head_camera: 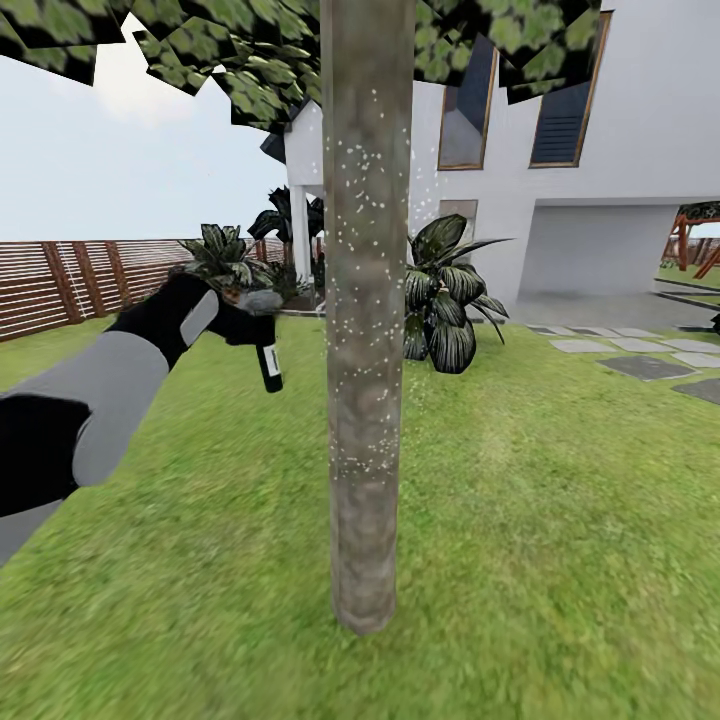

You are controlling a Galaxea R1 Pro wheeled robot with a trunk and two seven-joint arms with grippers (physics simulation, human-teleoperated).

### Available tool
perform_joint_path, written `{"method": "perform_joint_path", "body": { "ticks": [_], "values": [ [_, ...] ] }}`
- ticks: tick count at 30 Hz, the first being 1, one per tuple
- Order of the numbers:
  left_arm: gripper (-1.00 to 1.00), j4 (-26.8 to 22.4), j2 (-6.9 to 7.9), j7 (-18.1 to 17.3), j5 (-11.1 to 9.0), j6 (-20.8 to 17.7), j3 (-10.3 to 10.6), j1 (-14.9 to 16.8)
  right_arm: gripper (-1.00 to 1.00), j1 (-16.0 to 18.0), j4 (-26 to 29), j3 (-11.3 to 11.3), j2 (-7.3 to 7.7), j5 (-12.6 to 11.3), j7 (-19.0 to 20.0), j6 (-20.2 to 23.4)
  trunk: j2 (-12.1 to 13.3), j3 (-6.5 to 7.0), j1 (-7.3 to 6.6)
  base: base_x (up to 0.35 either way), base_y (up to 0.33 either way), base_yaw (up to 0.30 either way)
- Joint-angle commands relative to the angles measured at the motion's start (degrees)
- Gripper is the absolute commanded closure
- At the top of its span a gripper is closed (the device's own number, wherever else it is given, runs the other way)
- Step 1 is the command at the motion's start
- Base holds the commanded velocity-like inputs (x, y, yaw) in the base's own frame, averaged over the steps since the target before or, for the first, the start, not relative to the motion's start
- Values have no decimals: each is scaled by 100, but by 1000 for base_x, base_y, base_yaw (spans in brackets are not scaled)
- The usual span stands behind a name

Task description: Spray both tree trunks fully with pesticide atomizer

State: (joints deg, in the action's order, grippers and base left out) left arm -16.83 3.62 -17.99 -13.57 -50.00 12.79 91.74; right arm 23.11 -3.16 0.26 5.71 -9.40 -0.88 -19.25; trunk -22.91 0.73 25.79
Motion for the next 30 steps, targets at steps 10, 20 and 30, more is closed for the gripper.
{"method": "perform_joint_path", "body": {
  "ticks": [10,20,30],
  "values": [
    [100,1377,-8,-2,-36,1147,0,-16,-100,0,0,0,0,0,0,0,-1,1,0,0,0,0],
    [100,1502,-415,-1,-31,1509,-12,-184,-100,0,0,0,0,0,0,0,-1,1,0,0,0,0],
    [100,1499,-378,75,9,1936,-13,-793,-100,0,0,0,-5,0,0,1,-1,1,0,0,0,0]
  ]
}}
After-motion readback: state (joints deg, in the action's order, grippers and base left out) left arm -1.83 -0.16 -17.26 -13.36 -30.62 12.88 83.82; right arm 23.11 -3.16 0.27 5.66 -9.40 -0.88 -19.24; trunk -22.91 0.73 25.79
